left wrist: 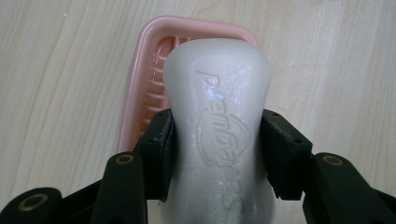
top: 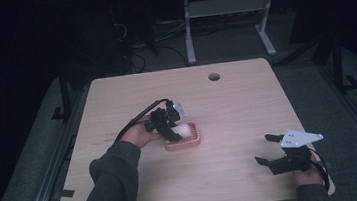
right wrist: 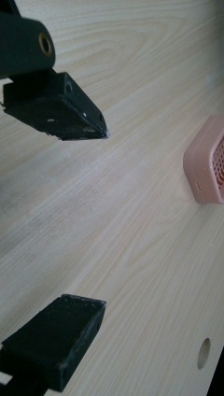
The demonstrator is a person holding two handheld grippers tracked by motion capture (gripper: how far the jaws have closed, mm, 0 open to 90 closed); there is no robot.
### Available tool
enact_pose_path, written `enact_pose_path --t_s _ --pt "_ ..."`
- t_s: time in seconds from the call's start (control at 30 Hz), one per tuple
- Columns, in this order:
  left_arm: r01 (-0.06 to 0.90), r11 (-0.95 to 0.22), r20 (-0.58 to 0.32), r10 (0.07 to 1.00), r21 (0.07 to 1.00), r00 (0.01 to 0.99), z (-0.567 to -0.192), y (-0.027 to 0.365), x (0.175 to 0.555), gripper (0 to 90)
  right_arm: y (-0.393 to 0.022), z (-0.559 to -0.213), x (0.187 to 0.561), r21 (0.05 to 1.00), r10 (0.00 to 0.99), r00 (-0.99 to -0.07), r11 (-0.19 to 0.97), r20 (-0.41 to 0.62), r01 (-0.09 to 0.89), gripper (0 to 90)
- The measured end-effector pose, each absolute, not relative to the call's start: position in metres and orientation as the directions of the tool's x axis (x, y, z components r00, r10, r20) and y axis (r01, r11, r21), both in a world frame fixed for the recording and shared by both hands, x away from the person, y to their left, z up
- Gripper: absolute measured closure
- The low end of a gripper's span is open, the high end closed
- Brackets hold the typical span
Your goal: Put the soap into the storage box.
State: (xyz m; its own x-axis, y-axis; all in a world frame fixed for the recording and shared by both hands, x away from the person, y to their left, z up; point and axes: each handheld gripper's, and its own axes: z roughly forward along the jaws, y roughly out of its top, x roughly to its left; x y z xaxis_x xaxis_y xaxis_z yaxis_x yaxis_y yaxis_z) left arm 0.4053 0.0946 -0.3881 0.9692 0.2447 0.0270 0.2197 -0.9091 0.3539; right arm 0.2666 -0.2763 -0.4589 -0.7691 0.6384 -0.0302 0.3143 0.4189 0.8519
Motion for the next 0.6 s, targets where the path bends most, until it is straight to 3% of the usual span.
enact_pose_path --t_s 0.6 --pt "0.218 -0.920 0.014 0.235 0.324 0.972 -0.406 0.079 0.424 49.3 -0.276 -0.459 0.267 0.852 0.638 -0.769 0.419 -0.031 0.313 13.8"
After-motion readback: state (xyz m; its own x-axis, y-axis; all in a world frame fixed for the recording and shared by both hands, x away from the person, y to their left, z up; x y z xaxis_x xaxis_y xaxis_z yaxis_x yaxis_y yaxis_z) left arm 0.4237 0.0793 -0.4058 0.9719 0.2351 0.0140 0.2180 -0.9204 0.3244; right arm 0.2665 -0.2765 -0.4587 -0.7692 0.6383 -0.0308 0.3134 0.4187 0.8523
